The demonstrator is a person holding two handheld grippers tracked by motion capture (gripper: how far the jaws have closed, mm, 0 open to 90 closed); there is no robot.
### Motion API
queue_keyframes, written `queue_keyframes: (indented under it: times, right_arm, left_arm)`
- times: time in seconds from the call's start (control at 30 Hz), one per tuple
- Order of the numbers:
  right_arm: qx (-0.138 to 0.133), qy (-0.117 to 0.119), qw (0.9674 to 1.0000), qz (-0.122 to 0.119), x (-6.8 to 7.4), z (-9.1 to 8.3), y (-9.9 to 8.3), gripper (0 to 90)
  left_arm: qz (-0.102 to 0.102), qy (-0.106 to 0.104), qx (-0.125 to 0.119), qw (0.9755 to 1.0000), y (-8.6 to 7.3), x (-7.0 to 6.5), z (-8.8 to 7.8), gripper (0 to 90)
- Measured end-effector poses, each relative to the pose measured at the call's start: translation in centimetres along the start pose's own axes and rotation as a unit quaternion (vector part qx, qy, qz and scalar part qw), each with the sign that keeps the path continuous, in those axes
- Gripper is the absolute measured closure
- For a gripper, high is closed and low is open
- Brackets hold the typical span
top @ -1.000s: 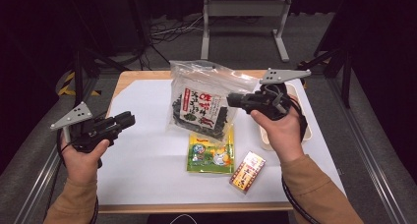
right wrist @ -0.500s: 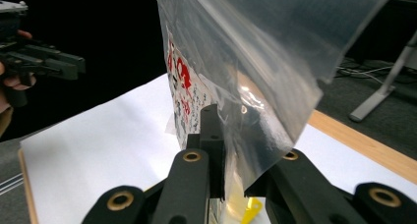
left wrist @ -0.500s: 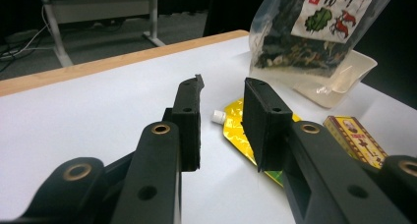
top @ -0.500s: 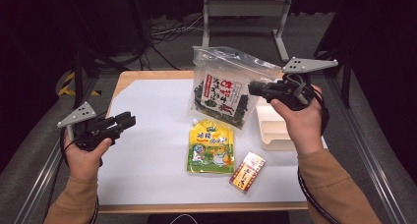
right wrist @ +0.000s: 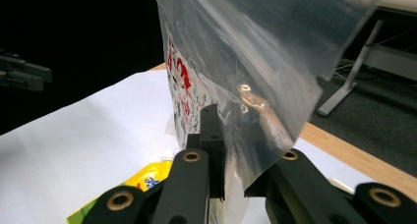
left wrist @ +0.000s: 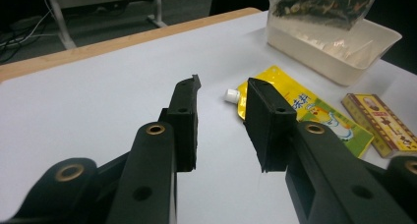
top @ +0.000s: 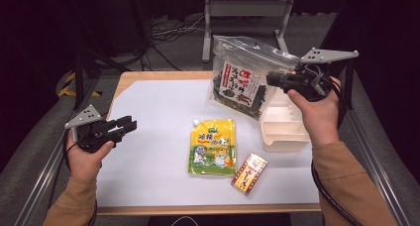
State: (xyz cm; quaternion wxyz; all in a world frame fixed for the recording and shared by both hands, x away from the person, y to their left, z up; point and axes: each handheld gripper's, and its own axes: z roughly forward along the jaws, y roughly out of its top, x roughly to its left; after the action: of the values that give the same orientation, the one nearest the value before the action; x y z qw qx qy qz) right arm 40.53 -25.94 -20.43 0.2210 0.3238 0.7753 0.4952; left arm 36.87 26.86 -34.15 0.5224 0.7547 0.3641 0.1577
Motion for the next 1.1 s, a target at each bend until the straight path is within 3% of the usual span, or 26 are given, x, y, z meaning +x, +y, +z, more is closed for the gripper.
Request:
queue_keyframes:
  times: [0.53,0.83,1.1]
  right_arm:
    - [0.008,-0.047,0.9989,-0.004,-3.2,-0.7,0.1,82.7]
    - [0.010,-0.065,0.9978,0.000,-4.4,-1.3,0.2,82.7]
    - [0.013,-0.090,0.9959,0.002,-5.9,-1.8,-0.5,82.6]
  left_arm:
    - [-0.001,0.024,0.017,0.9996,-2.0,1.4,0.3,55.9]
    - [-0.009,0.026,0.031,0.9991,-2.7,1.8,0.5,51.1]
    - [0.001,0.020,0.033,0.9992,-3.2,2.0,0.9,48.5]
